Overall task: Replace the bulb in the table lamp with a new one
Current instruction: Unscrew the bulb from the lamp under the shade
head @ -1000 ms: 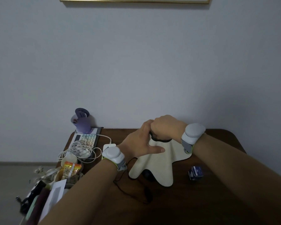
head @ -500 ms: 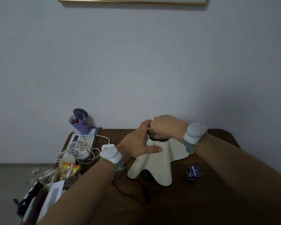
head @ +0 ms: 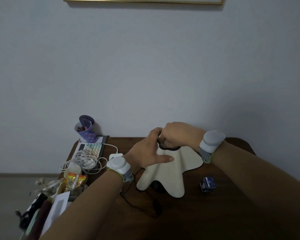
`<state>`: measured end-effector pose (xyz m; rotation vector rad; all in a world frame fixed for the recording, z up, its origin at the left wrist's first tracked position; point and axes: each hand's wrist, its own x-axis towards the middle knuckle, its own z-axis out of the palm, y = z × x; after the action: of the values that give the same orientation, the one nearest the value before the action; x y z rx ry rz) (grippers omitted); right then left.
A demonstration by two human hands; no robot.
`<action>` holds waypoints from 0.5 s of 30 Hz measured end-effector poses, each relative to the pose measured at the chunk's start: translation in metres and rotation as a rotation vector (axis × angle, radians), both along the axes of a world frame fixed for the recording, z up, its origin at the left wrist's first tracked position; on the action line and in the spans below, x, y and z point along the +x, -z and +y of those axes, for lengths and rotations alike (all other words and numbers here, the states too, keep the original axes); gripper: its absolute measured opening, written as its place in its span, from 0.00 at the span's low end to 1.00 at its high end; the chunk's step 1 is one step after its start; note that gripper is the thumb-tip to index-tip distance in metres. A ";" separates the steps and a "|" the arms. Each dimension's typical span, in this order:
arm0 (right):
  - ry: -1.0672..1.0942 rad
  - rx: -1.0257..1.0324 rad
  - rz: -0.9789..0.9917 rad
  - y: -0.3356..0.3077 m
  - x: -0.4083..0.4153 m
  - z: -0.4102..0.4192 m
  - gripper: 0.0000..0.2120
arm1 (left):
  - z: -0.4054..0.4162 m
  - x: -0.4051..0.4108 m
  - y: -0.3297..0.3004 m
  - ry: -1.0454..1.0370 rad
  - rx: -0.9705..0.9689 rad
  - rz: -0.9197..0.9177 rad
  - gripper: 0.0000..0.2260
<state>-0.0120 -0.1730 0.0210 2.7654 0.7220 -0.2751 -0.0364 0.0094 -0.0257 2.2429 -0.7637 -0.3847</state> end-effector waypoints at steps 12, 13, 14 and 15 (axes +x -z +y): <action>-0.007 -0.013 0.036 -0.001 -0.004 0.005 0.14 | -0.001 0.000 0.002 -0.001 -0.001 -0.007 0.50; -0.006 -0.007 0.048 -0.001 -0.004 0.003 0.11 | -0.001 0.000 0.002 0.000 -0.005 -0.007 0.50; 0.001 -0.001 0.058 -0.002 -0.003 0.002 0.08 | -0.001 0.000 0.001 0.001 -0.006 -0.007 0.50; 0.006 0.001 0.063 -0.001 -0.002 0.000 0.07 | -0.001 0.000 0.001 0.002 -0.006 -0.008 0.50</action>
<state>-0.0141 -0.1733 0.0222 2.7712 0.7290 -0.3645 -0.0364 0.0083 -0.0268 2.2392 -0.7711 -0.3736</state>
